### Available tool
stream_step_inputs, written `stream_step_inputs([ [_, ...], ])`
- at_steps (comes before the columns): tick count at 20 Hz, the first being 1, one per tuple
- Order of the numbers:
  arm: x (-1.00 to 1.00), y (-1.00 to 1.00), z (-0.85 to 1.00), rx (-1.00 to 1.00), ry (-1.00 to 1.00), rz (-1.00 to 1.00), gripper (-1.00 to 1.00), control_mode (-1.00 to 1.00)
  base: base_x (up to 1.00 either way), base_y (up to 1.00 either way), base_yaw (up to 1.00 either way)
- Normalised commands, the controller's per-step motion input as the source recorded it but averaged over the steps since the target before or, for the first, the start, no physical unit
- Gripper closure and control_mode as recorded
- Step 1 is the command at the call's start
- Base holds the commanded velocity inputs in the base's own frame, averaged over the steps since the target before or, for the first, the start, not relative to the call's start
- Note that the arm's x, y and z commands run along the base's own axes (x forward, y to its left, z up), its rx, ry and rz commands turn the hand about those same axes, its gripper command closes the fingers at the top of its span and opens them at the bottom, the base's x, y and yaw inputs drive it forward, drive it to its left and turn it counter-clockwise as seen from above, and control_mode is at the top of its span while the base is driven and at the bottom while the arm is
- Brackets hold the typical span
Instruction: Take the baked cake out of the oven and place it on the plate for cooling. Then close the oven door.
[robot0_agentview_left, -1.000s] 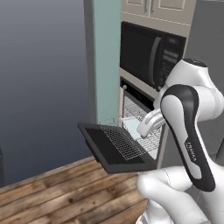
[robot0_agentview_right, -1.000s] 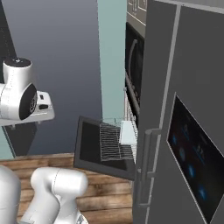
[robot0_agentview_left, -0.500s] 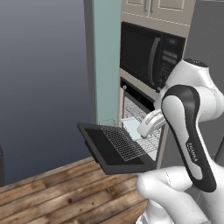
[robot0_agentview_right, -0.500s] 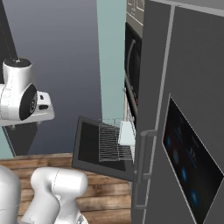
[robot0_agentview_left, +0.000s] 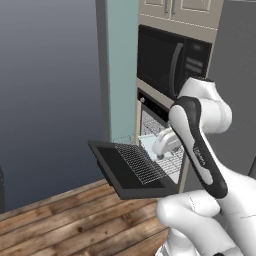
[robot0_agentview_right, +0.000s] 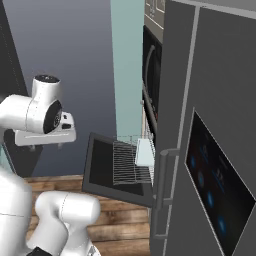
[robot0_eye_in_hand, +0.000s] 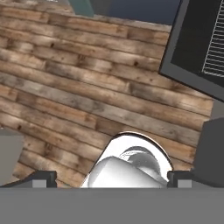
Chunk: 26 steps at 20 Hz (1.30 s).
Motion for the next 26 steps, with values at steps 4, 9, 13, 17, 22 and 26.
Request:
stream_step_inputs([
  [4,1.0,-0.23,-0.99,-0.23,0.2,-0.01,-1.0,-1.0,0.0,0.0,0.0],
  [9,1.0,-0.17,-0.88,-0.39,0.01,-0.06,-1.0,-1.0,0.0,0.0,0.0],
  [13,1.0,-0.22,-0.66,-0.32,0.0,-0.07,-1.0,-1.0,0.0,0.0,0.0],
  [17,1.0,-0.57,-0.47,-0.18,0.01,-0.02,-1.0,-1.0,0.0,0.0,0.0],
  [22,0.99,-0.49,-0.46,0.0,0.05,0.0,-1.0,-1.0,0.0,0.0,0.0],
  [26,0.82,0.0,-0.78,0.0,0.0,0.03,-1.0,-1.0,0.0,0.0,0.0],
])
